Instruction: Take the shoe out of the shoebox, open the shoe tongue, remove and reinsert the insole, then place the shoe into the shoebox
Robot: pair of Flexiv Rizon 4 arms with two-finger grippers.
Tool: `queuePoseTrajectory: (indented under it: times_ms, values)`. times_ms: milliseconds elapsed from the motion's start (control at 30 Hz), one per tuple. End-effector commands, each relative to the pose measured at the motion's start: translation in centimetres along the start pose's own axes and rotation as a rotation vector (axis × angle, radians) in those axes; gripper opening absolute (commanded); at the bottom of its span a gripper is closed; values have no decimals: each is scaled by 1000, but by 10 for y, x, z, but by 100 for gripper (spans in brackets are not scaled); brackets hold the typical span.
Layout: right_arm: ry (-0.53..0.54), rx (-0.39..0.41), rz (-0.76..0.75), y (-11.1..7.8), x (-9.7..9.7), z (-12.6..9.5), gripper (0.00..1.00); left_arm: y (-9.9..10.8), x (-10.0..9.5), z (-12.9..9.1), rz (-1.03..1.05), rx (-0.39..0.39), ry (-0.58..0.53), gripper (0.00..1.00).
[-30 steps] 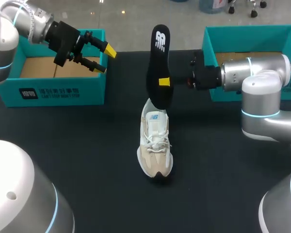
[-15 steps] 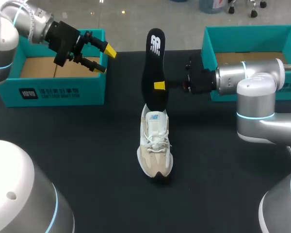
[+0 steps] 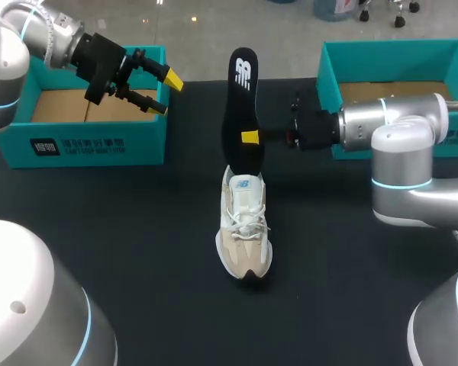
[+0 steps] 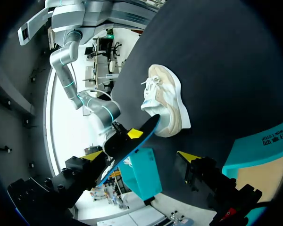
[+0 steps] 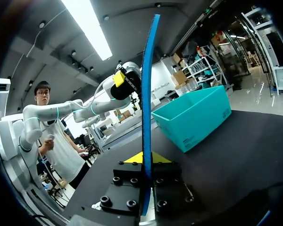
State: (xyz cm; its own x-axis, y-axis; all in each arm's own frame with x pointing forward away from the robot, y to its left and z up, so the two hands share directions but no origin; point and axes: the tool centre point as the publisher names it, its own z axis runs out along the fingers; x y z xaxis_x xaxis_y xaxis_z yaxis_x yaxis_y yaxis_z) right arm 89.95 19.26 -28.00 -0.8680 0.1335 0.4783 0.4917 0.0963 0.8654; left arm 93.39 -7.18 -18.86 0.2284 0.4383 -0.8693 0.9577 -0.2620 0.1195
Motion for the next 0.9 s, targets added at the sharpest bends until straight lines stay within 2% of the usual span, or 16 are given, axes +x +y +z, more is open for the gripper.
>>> queuePoseTrajectory:
  times_ms: [33,300,900]
  values:
    - [-3,-1,0,0,0,1,0,0,0,0,1,1,3,100]
    - [-18,-29,-47,-13,0,5,0,0,0,0,1,1,3,100]
    - [-5,12,-18,-38,-2,10,0,0,0,0,1,1,3,100]
